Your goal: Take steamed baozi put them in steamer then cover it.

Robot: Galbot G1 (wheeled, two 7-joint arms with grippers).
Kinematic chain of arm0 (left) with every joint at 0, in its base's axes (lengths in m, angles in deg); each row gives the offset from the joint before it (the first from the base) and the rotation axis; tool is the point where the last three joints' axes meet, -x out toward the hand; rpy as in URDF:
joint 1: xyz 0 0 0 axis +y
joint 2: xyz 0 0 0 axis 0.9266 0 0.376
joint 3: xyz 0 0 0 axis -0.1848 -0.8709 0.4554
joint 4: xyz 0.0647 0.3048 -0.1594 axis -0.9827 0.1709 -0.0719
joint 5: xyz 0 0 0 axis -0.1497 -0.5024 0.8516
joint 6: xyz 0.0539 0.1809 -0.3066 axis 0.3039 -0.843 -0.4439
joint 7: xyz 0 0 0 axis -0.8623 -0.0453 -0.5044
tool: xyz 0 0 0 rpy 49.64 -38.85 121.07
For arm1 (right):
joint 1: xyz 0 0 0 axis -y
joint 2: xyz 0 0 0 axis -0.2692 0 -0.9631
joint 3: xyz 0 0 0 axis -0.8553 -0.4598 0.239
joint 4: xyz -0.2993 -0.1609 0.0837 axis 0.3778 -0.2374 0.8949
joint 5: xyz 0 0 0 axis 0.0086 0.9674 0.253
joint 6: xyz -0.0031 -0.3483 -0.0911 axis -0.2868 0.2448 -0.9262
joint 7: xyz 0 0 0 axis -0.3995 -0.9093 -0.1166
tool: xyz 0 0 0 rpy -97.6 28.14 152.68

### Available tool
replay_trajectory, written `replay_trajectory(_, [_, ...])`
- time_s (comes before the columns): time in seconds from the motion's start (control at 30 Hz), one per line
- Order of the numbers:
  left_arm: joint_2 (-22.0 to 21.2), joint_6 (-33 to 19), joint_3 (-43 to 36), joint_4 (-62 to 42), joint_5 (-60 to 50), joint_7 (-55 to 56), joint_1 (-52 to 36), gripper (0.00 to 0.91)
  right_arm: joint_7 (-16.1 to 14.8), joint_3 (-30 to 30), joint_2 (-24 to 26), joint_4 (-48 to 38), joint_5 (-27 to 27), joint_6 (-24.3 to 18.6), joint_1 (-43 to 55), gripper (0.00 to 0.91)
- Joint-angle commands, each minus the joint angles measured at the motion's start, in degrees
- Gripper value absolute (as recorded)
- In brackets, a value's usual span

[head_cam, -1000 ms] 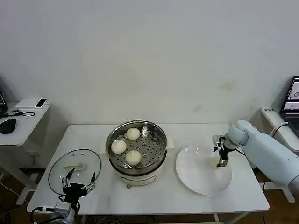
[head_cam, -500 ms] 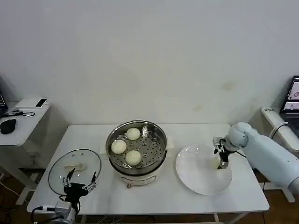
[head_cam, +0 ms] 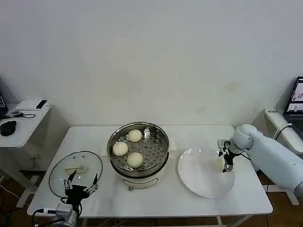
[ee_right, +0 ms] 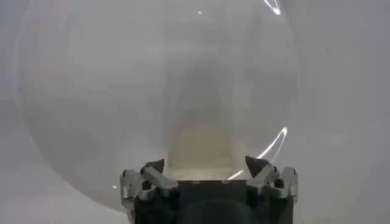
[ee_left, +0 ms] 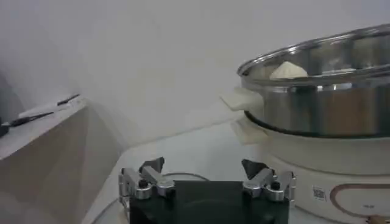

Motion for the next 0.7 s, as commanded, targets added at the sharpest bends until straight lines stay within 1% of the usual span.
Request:
replay_trajectory(0.03, [0.0, 0.0, 0.0, 0.1, -0.1, 0.0, 0.2, 0.907, 0.3, -0.1, -0.3, -0.3, 0.0, 0.0, -0.1, 0.907])
replay_trajectory(0.07, [0.0, 0.0, 0.0, 0.1, -0.1, 0.1, 0.2, 0.907, 0.4, -0.1, -0.4, -0.3, 0.0, 0.0, -0.1, 0.907])
replay_trajectory(0.1, [0.0, 0.0, 0.0, 0.1, -0.1, 0.1, 0.2, 0.907, 0.5, -0.1, -0.5, -0.3, 0.0, 0.0, -0.1, 0.887])
replay_trajectory(0.13, [0.0, 0.0, 0.0, 0.1, -0.1, 0.1, 0.2, 0.907, 0.6, -0.2, -0.5, -0.4, 0.0, 0.0, -0.1, 0.826])
replay_trajectory(0.17, [0.0, 0.0, 0.0, 0.1, -0.1, 0.1, 0.2, 0.907, 0.7, -0.2, -0.5, -0.5, 0.0, 0.0, -0.1, 0.786])
replay_trajectory(0.2, [-0.1, 0.0, 0.0, 0.1, -0.1, 0.1, 0.1, 0.907, 0.8, -0.2, -0.6, -0.6, 0.0, 0.0, -0.1, 0.766])
replay_trajectory(0.37, [-0.1, -0.1, -0.1, 0.0, -0.1, 0.1, 0.1, 0.907, 0.9, -0.2, -0.6, -0.5, 0.0, 0.0, -0.3, 0.736])
replay_trajectory(0.5, [-0.1, -0.1, -0.1, -0.1, 0.0, 0.1, 0.1, 0.907, 0.8, -0.2, -0.5, -0.6, 0.1, 0.0, -0.2, 0.685])
replay_trajectory(0.57, [-0.1, -0.1, -0.1, -0.1, 0.0, 0.1, 0.0, 0.907, 0.8, -0.2, -0.6, -0.7, 0.1, 0.0, -0.2, 0.685])
replay_trajectory(0.6, [-0.1, -0.1, -0.1, -0.1, 0.0, 0.1, 0.0, 0.907, 0.8, -0.2, -0.6, -0.8, 0.1, 0.0, -0.2, 0.665])
replay_trajectory(0.7, [-0.1, -0.1, -0.1, -0.1, -0.1, 0.1, 0.1, 0.907, 0.8, -0.1, -0.6, -0.7, 0.1, 0.1, -0.2, 0.655])
